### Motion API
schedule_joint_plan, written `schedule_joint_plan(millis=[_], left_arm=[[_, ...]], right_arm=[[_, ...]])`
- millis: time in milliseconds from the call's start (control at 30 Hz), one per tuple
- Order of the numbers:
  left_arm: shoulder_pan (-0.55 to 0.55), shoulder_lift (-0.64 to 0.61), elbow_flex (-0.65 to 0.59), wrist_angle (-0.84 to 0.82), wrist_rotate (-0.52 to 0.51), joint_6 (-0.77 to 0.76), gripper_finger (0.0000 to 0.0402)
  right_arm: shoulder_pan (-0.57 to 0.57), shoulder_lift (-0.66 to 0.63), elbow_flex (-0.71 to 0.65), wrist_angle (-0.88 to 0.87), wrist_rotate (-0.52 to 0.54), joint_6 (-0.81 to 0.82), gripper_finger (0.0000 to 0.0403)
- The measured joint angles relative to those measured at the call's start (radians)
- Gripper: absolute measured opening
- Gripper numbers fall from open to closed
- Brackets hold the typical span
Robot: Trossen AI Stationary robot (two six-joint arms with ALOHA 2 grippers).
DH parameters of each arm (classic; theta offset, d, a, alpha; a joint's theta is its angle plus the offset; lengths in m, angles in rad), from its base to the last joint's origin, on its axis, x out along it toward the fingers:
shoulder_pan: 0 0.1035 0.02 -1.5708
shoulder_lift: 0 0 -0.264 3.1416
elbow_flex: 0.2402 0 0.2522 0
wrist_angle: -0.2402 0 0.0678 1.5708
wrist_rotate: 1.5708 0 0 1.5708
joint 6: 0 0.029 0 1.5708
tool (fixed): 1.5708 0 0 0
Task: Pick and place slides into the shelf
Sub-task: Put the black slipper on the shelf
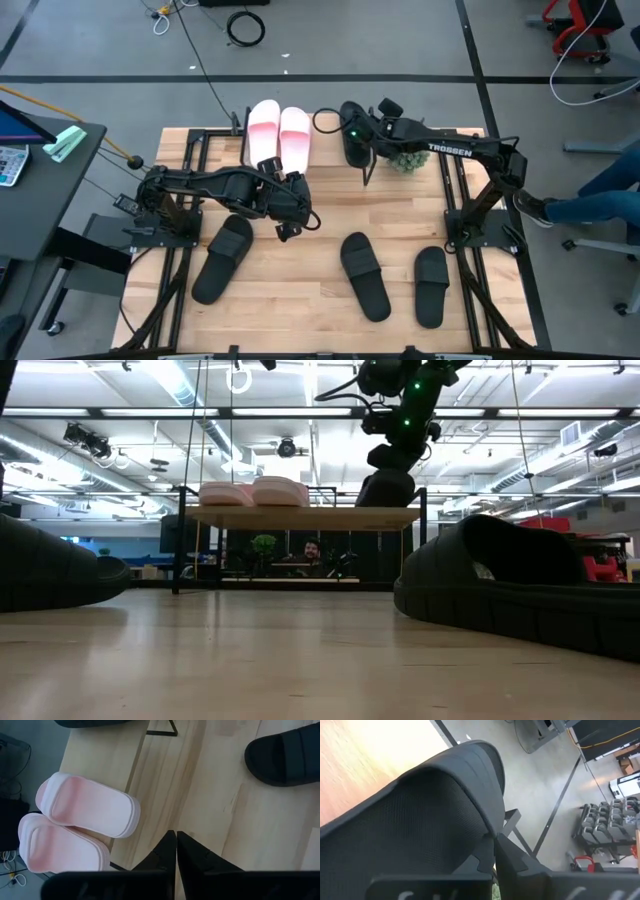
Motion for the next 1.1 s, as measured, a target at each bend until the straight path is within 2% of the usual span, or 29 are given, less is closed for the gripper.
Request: schedule_joint_plan(millis=[233,400,633,800,1100], left_arm=[[0.0,0.0,0.0,0.0,0.0,0.0,0.0008],[0.0,0.0,0.0,0.0,0.0,0.0,0.0016],[-0.006,0.0,0.0,-0.007,0.001,-0.033,0.0013],[-0.026,0.0,0.0,-0.013,0.001,-0.033,0.0007],[-0.057,0.0,0.0,-0.015,0.002,-0.055,0.002]], right_arm=[[-0.011,0.0,0.0,0.002,-0.029,-0.004,0.0022],[-0.022,-0.002,0.0,0.002,-0.087,-0.004,0.0059],[-0.027,-0.002,0.0,-0.015,-0.091,-0.011,0.0103],[-0.032,-0.002,0.0,-0.026,-0.09,0.0,0.011],[-0.005,-0.013,0.0,-0.03,-0.09,0.027,0.0108]])
